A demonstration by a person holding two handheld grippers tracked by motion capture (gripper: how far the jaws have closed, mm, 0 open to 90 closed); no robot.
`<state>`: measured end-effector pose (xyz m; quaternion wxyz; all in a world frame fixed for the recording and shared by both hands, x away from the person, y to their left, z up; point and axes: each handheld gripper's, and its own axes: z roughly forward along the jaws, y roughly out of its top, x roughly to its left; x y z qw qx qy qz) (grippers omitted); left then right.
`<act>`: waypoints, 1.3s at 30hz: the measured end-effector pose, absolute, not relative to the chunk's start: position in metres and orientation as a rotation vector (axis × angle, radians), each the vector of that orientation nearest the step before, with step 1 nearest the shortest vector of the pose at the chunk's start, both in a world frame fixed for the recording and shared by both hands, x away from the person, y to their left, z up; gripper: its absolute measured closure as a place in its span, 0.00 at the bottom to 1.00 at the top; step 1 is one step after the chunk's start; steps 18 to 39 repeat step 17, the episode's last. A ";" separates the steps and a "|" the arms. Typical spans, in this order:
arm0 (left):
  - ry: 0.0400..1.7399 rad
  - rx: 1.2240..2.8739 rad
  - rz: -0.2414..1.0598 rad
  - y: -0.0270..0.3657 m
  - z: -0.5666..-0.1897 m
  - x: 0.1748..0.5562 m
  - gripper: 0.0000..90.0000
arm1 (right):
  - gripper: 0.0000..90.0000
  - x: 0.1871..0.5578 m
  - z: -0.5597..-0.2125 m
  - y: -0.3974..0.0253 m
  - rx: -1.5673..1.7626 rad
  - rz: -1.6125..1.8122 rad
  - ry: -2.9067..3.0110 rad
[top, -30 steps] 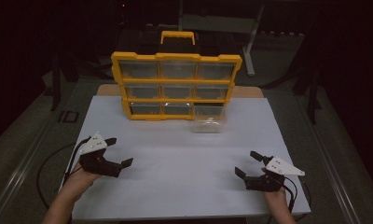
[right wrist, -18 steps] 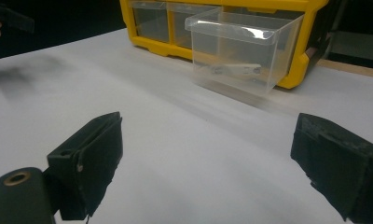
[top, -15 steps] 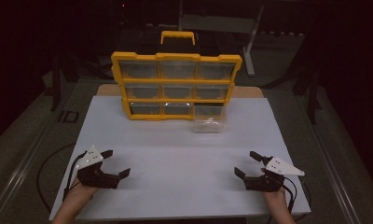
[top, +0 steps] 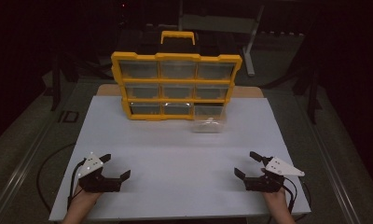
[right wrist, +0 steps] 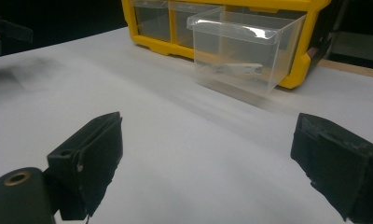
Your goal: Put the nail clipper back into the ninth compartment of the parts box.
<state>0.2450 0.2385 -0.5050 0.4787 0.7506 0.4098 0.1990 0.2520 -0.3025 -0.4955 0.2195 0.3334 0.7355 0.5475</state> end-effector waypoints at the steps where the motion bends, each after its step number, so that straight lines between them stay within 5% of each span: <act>1: 1.013 1.825 0.499 0.238 -0.505 0.244 0.00 | 0.10 0.252 -0.495 -0.302 0.921 1.514 2.035; 13: 1.070 1.836 0.599 0.226 -0.512 0.237 0.00 | 0.10 0.251 -0.496 -0.302 0.916 1.505 2.047; 39: 1.066 1.840 0.597 0.226 -0.512 0.238 0.00 | 0.10 0.252 -0.496 -0.301 0.914 1.502 2.050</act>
